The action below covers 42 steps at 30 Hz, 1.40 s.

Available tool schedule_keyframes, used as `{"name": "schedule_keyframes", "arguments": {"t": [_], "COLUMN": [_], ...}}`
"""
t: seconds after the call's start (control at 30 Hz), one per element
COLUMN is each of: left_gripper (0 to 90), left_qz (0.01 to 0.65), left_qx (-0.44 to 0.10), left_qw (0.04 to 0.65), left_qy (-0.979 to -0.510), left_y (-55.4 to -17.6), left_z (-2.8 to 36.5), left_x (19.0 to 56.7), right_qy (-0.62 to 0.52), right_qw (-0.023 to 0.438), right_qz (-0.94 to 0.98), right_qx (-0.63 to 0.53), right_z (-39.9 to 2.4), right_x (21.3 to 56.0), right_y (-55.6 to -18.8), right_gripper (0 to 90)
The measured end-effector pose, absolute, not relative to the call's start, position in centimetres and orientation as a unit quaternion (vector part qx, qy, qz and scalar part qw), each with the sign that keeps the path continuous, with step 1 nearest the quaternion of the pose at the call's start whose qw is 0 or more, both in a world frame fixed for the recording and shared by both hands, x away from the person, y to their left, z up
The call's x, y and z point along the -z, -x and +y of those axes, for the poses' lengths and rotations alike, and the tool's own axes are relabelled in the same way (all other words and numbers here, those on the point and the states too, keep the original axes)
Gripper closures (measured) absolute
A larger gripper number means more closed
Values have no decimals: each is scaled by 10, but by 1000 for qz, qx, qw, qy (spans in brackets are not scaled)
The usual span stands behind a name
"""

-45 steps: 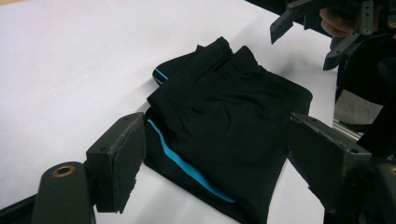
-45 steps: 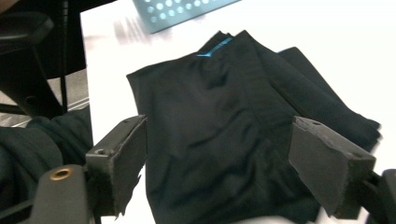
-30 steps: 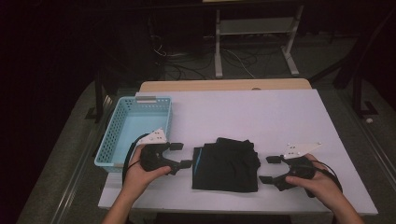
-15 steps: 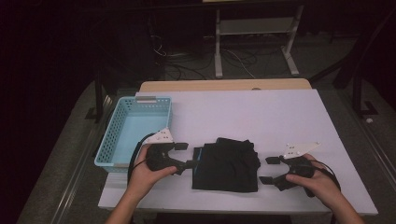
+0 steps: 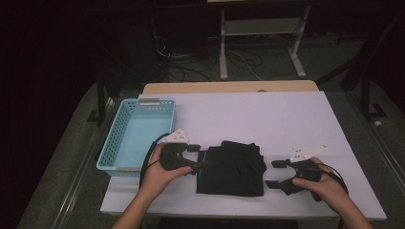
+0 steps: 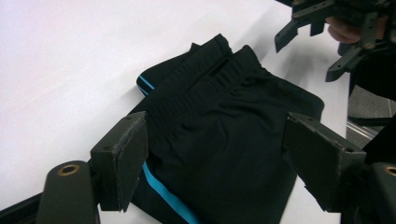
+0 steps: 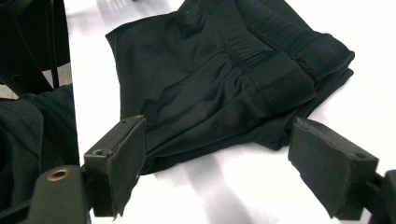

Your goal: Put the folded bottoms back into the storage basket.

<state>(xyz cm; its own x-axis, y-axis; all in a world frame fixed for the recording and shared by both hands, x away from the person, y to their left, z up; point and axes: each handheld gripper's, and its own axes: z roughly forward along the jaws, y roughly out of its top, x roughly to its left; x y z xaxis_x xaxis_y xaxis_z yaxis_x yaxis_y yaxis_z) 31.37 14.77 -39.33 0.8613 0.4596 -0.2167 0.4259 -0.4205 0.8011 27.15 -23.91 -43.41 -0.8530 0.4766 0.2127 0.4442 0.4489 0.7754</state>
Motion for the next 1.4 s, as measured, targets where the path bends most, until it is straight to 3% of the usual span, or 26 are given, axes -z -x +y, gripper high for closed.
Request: {"name": "schedule_keyframes", "arguments": {"t": [0.73,1.4], "left_gripper": [329,333], "left_qz": [271,310], "left_qx": [-46,-64], "left_qw": [444,393], "left_qy": [-853,-863], "left_y": [-333,-351], "left_z": [124,113], "left_x": [400,430], "right_qy": [-277,-274], "right_qw": [22,21], "right_qz": [847,848], "right_qx": [-453,-453], "right_z": [-241,-242], "right_x": [433,433], "right_y": [-272,-272], "right_gripper": [192,192]}}
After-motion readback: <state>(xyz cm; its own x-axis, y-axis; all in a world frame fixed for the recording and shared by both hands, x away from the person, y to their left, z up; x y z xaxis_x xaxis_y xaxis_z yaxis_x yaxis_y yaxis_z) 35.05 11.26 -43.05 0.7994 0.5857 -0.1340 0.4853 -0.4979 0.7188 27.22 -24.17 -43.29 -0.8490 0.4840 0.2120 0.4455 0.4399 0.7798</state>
